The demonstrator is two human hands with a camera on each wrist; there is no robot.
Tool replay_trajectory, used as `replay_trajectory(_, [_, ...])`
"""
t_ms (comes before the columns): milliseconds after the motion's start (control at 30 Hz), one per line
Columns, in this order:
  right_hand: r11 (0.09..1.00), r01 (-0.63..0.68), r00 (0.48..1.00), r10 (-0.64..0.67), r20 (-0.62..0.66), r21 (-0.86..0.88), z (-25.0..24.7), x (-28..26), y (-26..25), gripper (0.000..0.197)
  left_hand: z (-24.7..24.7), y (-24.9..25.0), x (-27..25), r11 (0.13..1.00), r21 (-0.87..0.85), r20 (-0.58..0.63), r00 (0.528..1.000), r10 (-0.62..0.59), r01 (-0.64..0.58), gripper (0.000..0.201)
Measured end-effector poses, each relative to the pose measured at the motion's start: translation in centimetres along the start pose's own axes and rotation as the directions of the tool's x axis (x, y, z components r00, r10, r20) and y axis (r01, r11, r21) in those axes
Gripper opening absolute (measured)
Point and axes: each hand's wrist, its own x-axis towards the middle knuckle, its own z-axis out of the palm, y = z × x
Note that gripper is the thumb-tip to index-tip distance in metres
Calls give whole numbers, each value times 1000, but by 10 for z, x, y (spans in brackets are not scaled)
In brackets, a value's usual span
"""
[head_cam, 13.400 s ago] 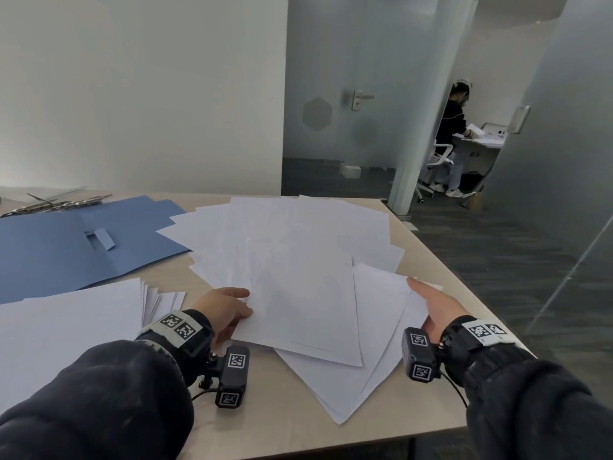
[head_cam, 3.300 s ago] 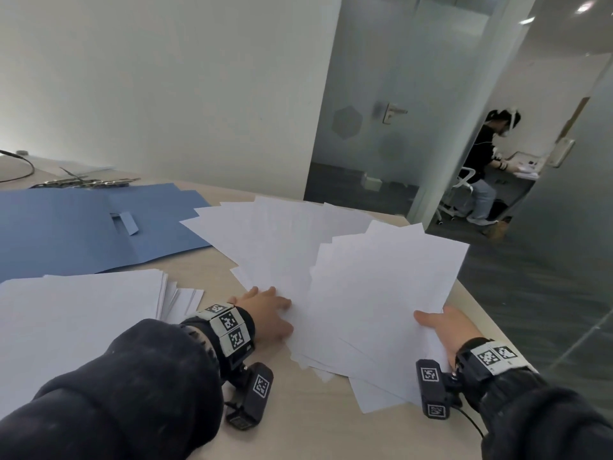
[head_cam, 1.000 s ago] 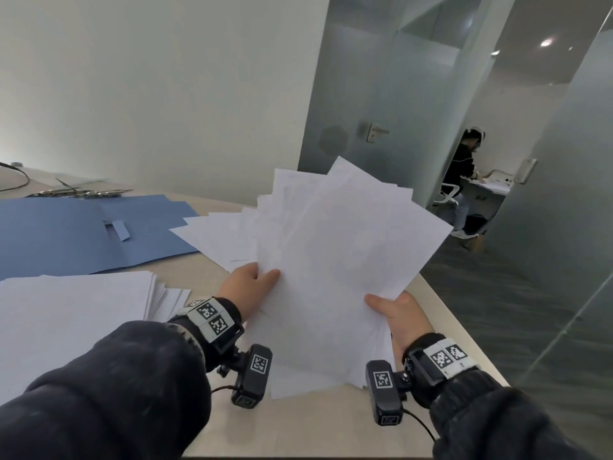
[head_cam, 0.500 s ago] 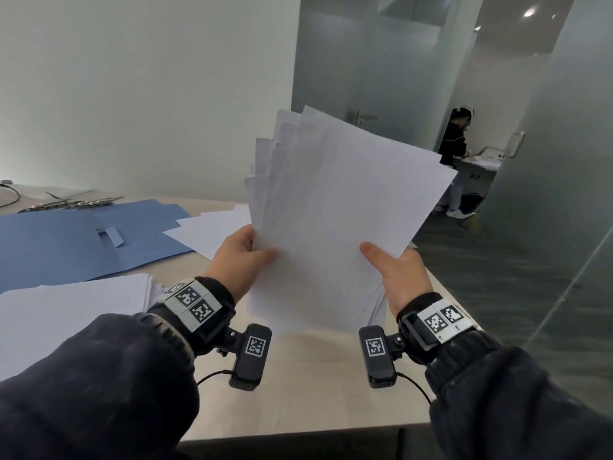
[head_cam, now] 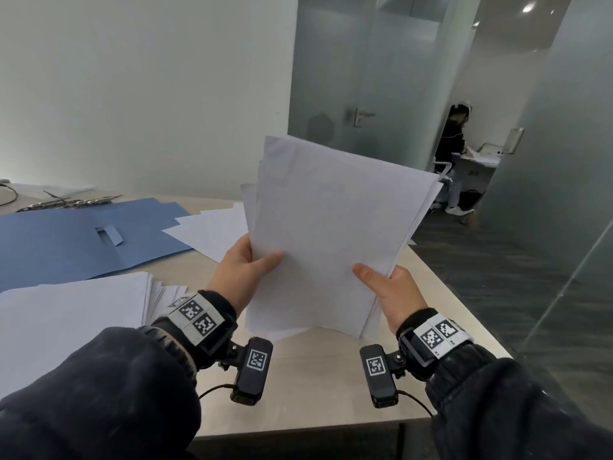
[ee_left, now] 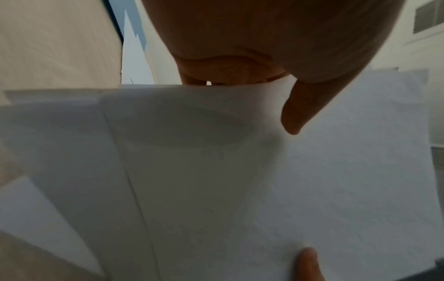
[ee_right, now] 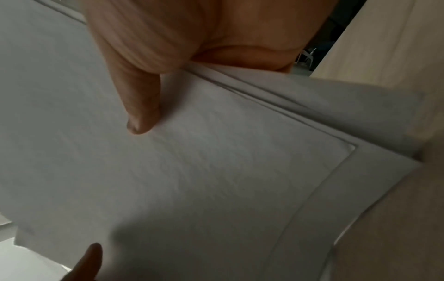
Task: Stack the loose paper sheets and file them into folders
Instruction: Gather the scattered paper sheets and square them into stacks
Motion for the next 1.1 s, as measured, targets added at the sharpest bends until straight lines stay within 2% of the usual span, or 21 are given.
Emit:
replay_trajectory(133, [1000, 12, 1000, -12, -27, 0, 6, 2, -2, 24, 6, -3, -1, 999, 45, -18, 1000, -3, 4, 39])
replay_trajectory(267, [1000, 18, 999, -18, -34, 24, 7, 6, -6, 53, 4, 5, 3, 998, 55, 8, 999, 33, -33, 47])
replay_trajectory(300, [999, 20, 1000, -19, -24, 28, 5, 6, -6, 54, 2, 5, 3, 997, 57, 12, 999, 45, -46, 49])
replay_trajectory(500, [997, 58, 998, -59, 17, 56, 4, 1, -3, 37, 0, 6, -2, 993, 88, 43, 997, 70, -74, 60])
replay_trajectory(667, [992, 118, 993, -118, 5, 39, 10, 10, -19, 37, 2, 23, 11, 980, 137, 57, 989, 137, -143, 69])
replay_trajectory(767, [997, 73, 997, -73, -20, 29, 6, 10, -13, 41, 2, 16, 9, 984, 154, 51, 996, 77, -84, 64])
replay_trajectory(967, [999, -34, 999, 34, -20, -12, 0, -5, 13, 35, 5, -14, -6, 988, 137, 64, 995, -81, 72, 40])
replay_trajectory(1100, [998, -43, 999, 42, -11, -37, -2, -9, 18, 38, 7, -13, -10, 994, 97, 63, 997, -52, 46, 51])
